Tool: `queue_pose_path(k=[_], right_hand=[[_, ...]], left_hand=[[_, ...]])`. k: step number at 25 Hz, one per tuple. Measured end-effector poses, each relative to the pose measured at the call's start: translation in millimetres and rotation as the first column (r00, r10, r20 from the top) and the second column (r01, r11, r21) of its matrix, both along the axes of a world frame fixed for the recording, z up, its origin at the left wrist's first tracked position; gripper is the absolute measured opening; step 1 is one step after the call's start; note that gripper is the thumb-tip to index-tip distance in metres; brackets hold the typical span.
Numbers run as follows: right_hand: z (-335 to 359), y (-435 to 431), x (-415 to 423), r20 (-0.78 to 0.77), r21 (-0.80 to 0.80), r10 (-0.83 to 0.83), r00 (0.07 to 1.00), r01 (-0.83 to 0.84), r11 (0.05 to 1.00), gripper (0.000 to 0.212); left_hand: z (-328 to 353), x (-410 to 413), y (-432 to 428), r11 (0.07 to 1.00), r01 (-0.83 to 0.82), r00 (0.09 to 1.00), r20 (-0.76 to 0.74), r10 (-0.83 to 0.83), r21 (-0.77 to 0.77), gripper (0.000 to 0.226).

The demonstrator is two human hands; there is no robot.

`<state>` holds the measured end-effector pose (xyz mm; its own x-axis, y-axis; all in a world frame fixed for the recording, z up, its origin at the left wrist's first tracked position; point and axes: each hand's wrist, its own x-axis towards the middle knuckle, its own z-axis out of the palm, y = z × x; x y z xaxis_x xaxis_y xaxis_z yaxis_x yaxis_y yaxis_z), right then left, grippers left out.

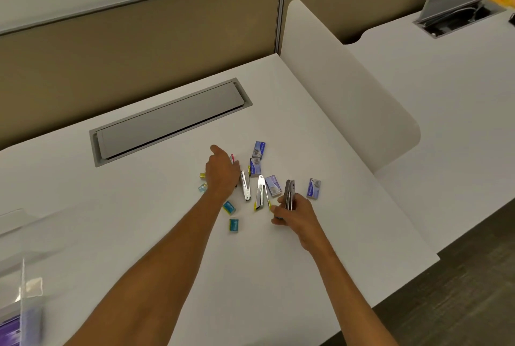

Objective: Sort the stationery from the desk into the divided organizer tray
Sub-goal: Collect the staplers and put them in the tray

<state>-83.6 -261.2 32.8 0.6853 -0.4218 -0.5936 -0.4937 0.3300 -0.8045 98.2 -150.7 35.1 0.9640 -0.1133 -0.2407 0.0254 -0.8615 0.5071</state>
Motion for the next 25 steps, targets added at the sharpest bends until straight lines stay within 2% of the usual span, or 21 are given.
queue_pose_path(k=[3,7,10,13,15,17,18,20,21,22,23,25], right_hand=[[-1.9,9.8,11.6,-0.150,-0.339,0.057,0.987,-0.106,0.935,0.032],[-1.3,37.7,32.7,-0.295,-0.695,0.116,0.949,-0.296,0.656,0.050],[-9.3,55.4,43.6,-0.372,-0.772,0.099,0.923,-0.367,0.519,0.057],[-12.5,61.5,45.9,-0.402,-0.787,0.095,0.911,-0.396,0.474,0.050],[-12.3,61.3,44.9,-0.414,-0.781,0.095,0.905,-0.407,0.474,0.046],[-11.9,59.6,43.0,-0.401,-0.774,0.092,0.912,-0.391,0.498,0.042],[-10.6,58.5,42.1,-0.383,-0.768,0.088,0.920,-0.370,0.522,0.039],[-7.3,52.8,40.2,-0.359,-0.731,0.061,0.931,-0.321,0.602,0.030],[-4.7,49.2,39.1,-0.358,-0.697,0.039,0.933,-0.295,0.653,0.027],[-0.8,46.2,37.7,-0.357,-0.654,0.020,0.934,-0.264,0.709,0.024],[4.3,44.5,36.8,-0.341,-0.599,0.008,0.940,-0.224,0.769,0.023],[16.8,45.6,34.9,-0.245,-0.402,-0.011,0.969,-0.092,0.911,0.028]], left_hand=[[2.0,6.0,-5.3,1.000,-0.010,1.000,-0.011,0.010,0.027,0.056],[0.9,12.9,-2.4,1.000,-0.006,1.000,-0.020,0.006,0.001,0.053],[1.6,8.5,7.1,0.997,-0.028,0.999,0.023,0.029,-0.068,0.048],[3.7,-0.2,26.7,0.950,-0.078,0.996,0.018,0.088,-0.302,0.048],[0.7,-4.6,43.8,0.882,-0.124,0.991,-0.018,0.129,-0.455,0.042],[-1.7,-10.1,60.1,0.750,-0.248,0.969,-0.169,0.182,-0.613,0.032],[-0.4,-12.9,67.3,0.637,-0.353,0.934,-0.295,0.200,-0.685,0.029],[8.4,-17.4,79.3,0.353,-0.559,0.826,-0.543,0.155,-0.750,0.028],[13.3,-19.1,85.2,0.232,-0.616,0.785,-0.610,0.103,-0.753,0.028],[17.7,-21.1,90.8,0.152,-0.640,0.766,-0.640,0.053,-0.753,0.027],[21.6,-22.6,97.7,0.108,-0.642,0.765,-0.644,0.015,-0.759,0.026],[29.2,-25.5,111.8,0.093,-0.615,0.784,-0.620,-0.029,-0.783,0.025]])
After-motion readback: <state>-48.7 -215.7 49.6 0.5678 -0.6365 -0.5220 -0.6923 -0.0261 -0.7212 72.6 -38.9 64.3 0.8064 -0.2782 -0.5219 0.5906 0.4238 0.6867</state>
